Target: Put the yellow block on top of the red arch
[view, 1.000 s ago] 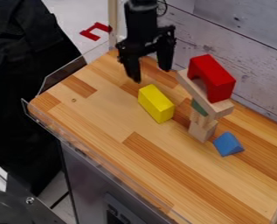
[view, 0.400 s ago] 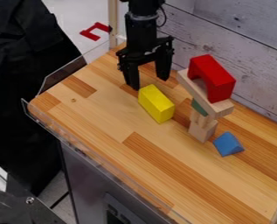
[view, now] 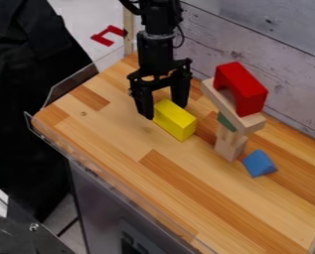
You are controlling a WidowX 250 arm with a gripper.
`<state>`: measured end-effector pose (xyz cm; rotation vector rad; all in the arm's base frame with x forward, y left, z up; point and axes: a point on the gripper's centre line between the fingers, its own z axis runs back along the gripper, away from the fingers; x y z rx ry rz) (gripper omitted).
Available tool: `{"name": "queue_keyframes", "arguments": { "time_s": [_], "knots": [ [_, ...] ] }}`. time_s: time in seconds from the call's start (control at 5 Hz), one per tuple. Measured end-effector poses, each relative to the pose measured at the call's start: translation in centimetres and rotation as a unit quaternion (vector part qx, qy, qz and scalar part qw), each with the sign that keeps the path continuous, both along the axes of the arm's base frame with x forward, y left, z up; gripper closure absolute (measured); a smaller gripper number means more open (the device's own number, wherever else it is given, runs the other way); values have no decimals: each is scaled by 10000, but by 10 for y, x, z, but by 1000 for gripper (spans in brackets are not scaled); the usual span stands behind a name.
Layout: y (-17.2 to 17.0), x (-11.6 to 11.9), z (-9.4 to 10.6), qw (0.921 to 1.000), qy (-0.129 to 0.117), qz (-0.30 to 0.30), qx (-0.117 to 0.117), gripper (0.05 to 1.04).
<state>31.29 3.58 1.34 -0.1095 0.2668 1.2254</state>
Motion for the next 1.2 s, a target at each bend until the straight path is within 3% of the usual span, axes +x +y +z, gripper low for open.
{"name": "queue_keyframes", "arguments": {
  "time_s": [0.2,0.4,0.6,0.8,1.2],
  "knots": [
    [-7,5,-4,9999,-129,-41,-108,116],
    [-13,4,-13,9996,-45,-184,-203,391],
    [-14,7,-13,9993,-159,-184,-274,508],
    [-6,9,12,9990,-413,-89,-145,508],
    [22,1,114,9876,-1211,489,871,509]
  ]
}}
